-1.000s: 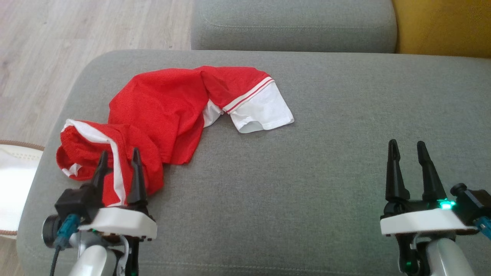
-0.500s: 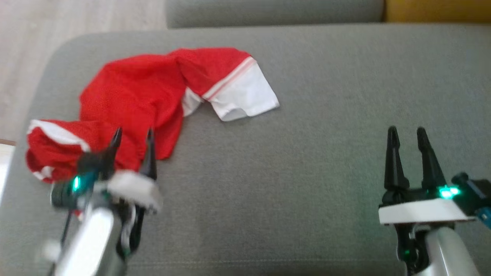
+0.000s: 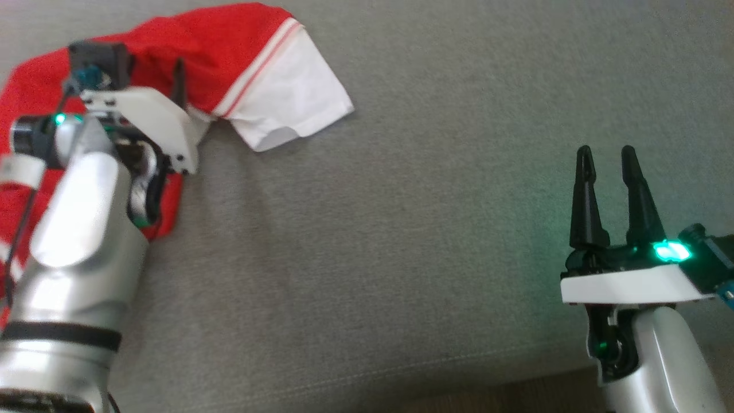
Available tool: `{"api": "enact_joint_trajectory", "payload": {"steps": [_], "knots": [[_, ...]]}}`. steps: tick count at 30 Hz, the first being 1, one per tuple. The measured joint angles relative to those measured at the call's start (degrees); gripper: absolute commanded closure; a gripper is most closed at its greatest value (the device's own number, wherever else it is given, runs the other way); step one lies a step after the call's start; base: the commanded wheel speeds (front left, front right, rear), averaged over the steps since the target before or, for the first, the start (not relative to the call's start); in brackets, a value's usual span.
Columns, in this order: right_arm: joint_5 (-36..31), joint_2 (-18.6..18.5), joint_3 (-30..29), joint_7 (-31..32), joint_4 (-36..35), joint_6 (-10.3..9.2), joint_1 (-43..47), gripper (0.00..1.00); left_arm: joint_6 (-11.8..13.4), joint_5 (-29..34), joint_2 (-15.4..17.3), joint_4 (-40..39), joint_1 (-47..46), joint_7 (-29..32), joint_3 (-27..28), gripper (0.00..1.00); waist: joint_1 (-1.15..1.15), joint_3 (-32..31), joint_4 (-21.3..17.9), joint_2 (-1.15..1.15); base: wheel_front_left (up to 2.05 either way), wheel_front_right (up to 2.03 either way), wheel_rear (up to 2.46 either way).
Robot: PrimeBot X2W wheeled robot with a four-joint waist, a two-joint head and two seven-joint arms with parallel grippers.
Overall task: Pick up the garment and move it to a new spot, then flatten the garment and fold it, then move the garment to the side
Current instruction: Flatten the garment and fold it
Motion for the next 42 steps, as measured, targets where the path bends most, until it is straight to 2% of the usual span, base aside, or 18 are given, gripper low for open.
{"api": "enact_joint_trajectory", "payload": {"steps": [11,12,15,19,23,27,32,38,42], "knots": [[1.64,0.00,2.15,0.00,-1.10,0.00,-2.27,0.00,-1.35,-0.09,1.60,15.10,-9.55,3.58,0.62,0.00,0.00,4.96,-5.00,0.00,0.00,0.00,0.00],[1.80,0.00,2.14,0.00,-1.10,0.00,-2.27,0.00,-1.57,-0.14,1.59,16.11,-9.90,3.76,0.62,1.00,0.00,5.18,-5.25,0.00,0.00,0.00,0.00],[1.99,0.00,2.12,0.00,-1.09,0.00,-2.28,0.00,-2.15,-0.13,1.57,17.66,-10.45,2.41,0.31,1.00,0.00,5.39,-5.74,0.00,0.00,0.00,0.00],[1.99,0.00,1.64,0.00,-0.62,0.00,-2.52,0.00,-4.53,-0.15,-0.24,17.30,-10.49,-3.99,-0.85,1.00,0.00,4.02,-5.66,0.00,0.00,0.00,0.00],[1.99,0.00,1.67,0.00,0.07,0.00,-2.60,0.00,-7.02,-0.94,-4.25,14.49,-10.53,-8.42,-2.40,1.00,0.00,1.91,-5.44,0.00,0.00,0.00,0.00],[2.00,0.00,2.00,0.00,0.69,0.00,-2.54,0.00,-8.16,-1.18,-8.53,10.22,-10.66,-10.53,-4.61,1.00,0.00,-0.63,-5.35,0.00,0.00,0.00,0.00],[2.34,0.00,2.21,0.00,0.96,0.00,-1.84,0.00,-7.98,-1.87,-11.14,4.16,-10.51,-10.55,-6.99,1.00,0.00,-3.50,-5.86,0.00,0.00,0.00,0.00],[2.34,-0.01,2.45,0.00,1.13,0.00,-1.51,0.00,-4.65,-5.41,-12.38,-3.75,-8.92,-9.31,-11.54,1.00,0.00,-5.05,-7.81,0.00,0.00,0.00,0.00],[2.52,-0.01,3.24,0.00,1.09,0.00,-1.49,0.00,-1.85,-7.90,-12.43,-6.02,-7.48,-8.81,-15.68,1.00,0.00,-5.15,-9.17,0.00,0.00,0.00,0.00]]}}
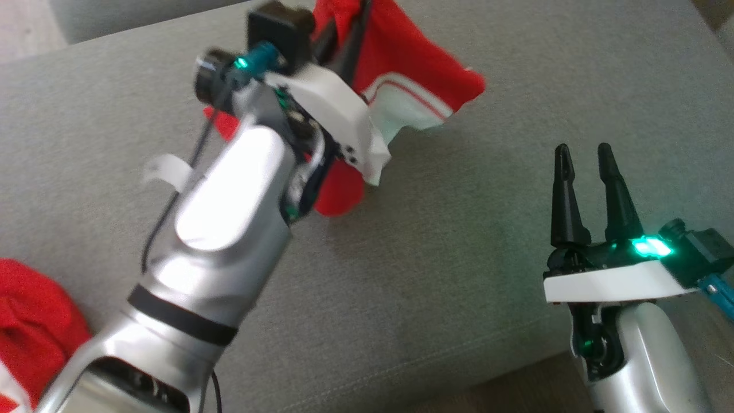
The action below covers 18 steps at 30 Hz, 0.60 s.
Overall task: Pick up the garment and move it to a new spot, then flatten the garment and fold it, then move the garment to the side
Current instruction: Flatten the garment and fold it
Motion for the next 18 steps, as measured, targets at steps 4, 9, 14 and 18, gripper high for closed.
{"api": "enact_joint_trajectory", "payload": {"steps": [4,9,14,18], "knots": [[0.59,-0.01,0.83,0.00,-0.53,0.00,-0.02,0.00,3.59,-2.40,-0.02,0.04,0.81,-0.18,-4.16,1.00,0.00,0.87,-1.71,0.00,0.00,0.00,0.00],[1.58,0.00,1.51,0.00,-0.96,0.00,-0.19,0.00,4.60,-2.41,0.02,6.02,0.81,-0.86,-8.23,0.00,0.00,2.70,-3.25,0.00,0.00,0.00,0.00],[1.99,0.00,0.04,0.00,-1.19,0.00,-0.31,0.00,4.95,-2.24,0.09,9.91,0.56,-4.63,-7.43,0.00,0.00,3.61,-2.73,0.00,0.00,0.00,0.00],[1.68,0.00,-1.41,0.00,-1.02,0.00,-0.31,0.00,4.94,-2.25,0.94,10.12,0.18,-7.99,-5.95,0.00,0.00,3.09,-0.59,0.00,0.00,0.00,0.00]]}}
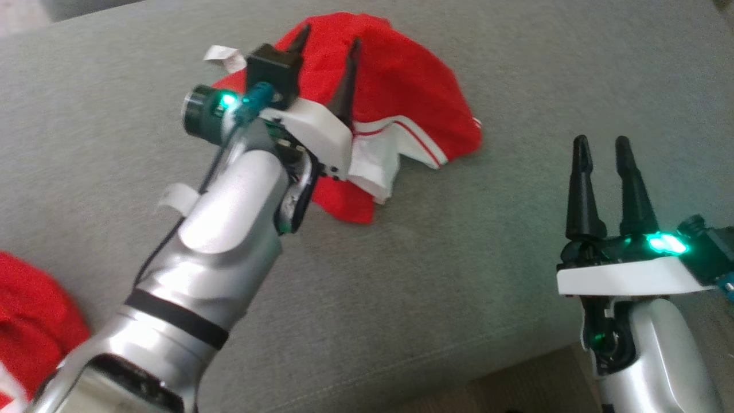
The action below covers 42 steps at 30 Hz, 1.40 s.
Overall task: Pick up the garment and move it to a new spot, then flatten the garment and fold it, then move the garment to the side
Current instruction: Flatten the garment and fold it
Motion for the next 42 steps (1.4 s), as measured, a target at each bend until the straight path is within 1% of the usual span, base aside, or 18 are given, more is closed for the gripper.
{"api": "enact_joint_trajectory", "payload": {"steps": [4,8,11,14,18,20,24,28,30,36,39,42], "knots": [[-1.53,0.00,-1.43,0.00,0.52,0.00,0.03,0.00,0.51,0.02,2.10,-2.30,0.03,-1.99,1.53,0.00,0.00,-1.12,2.95,0.00,0.00,0.00,0.00],[-3.22,-0.01,-3.52,0.00,1.14,0.00,0.13,0.00,1.49,0.55,5.47,-6.55,1.99,-2.76,2.38,0.00,0.00,-2.57,6.52,0.00,0.00,0.00,0.00],[-4.43,-0.01,-4.68,0.00,1.85,0.00,0.42,0.00,1.82,0.62,7.64,-10.55,6.92,-2.80,2.82,0.00,0.00,-3.88,9.43,0.00,0.00,0.00,0.00],[-5.09,0.01,-5.83,0.00,2.48,0.00,1.65,0.00,3.07,1.00,9.68,-14.67,13.68,-2.80,3.59,0.00,0.00,-5.39,12.19,0.00,0.00,0.00,0.00],[-5.52,0.02,-7.30,0.00,3.52,0.00,3.67,0.00,4.53,1.01,11.06,-20.58,22.99,-2.90,5.61,0.00,0.00,-7.80,15.41,0.00,0.00,0.00,0.00],[-5.88,0.01,-7.64,0.00,4.06,0.00,4.31,0.00,5.20,1.01,11.18,-23.34,27.35,-2.97,6.94,0.00,0.00,-9.16,16.66,0.00,0.00,0.00,0.00],[-6.30,0.02,-7.94,0.00,4.65,0.00,5.40,0.00,5.57,2.64,11.04,-27.63,34.60,-2.97,9.72,0.00,0.00,-11.55,18.49,0.00,0.00,0.00,0.00],[-6.37,0.03,-8.01,0.00,5.83,0.00,6.27,0.00,5.47,4.44,9.34,-30.51,39.13,-2.97,12.85,0.00,0.00,-12.87,19.37,0.00,0.00,0.00,0.00],[-6.51,0.03,-8.01,0.00,6.00,0.00,6.39,0.00,5.31,5.04,8.90,-30.96,39.79,-2.97,13.43,0.00,0.00,-12.90,19.43,0.00,0.00,0.00,0.00],[-7.93,0.03,-8.25,0.00,8.13,0.00,6.54,0.00,2.56,7.90,6.83,-32.06,40.38,-2.98,15.95,0.00,0.00,-11.69,19.69,0.00,0.00,0.00,0.00],[-8.43,0.04,-9.48,0.00,13.05,0.00,5.31,0.00,1.26,9.03,6.08,-32.01,40.33,-2.98,16.82,0.00,0.00,-10.52,19.90,0.00,0.00,0.00,0.00],[-8.12,0.03,-11.13,0.03,20.41,0.00,2.04,0.00,-0.18,9.90,5.24,-31.43,40.23,-2.98,17.04,0.00,0.00,-9.17,20.34,0.00,0.00,0.00,0.00]]}}
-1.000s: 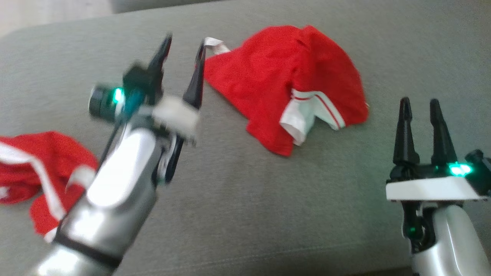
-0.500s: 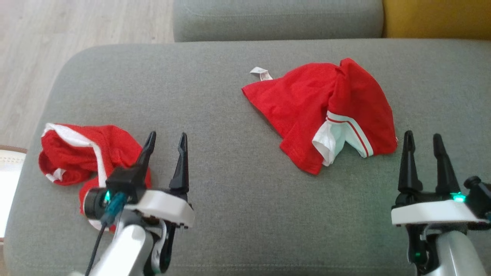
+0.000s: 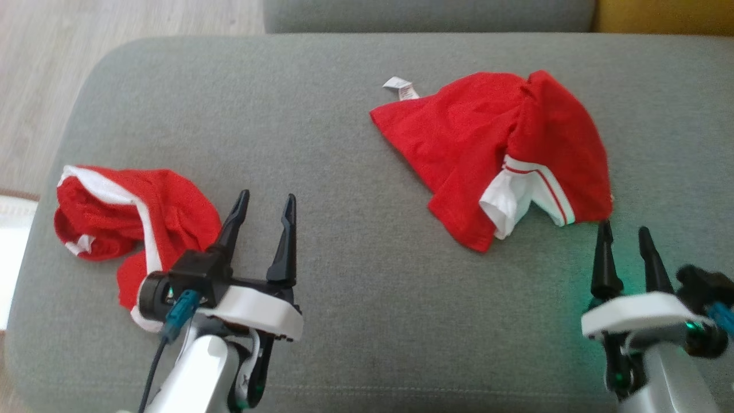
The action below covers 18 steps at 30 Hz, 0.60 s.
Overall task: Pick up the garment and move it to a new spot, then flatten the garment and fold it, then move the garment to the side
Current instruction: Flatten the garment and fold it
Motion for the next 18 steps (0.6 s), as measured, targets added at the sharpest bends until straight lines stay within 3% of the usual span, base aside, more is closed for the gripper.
{"api": "enact_joint_trajectory", "payload": {"steps": [10,18], "knots": [[5.55,-0.08,-2.69,0.14,25.74,0.00,-16.68,0.00,-3.52,2.41,-2.44,1.59,-1.90,-0.07,2.04,0.00,0.00,4.83,2.93,0.00,0.00,0.00,0.00],[6.00,-0.48,-3.60,-0.37,32.22,0.00,-24.31,0.00,-4.71,3.82,-3.36,1.67,-2.36,-0.07,3.92,0.00,0.00,7.21,3.45,0.00,0.00,0.00,0.00]]}}
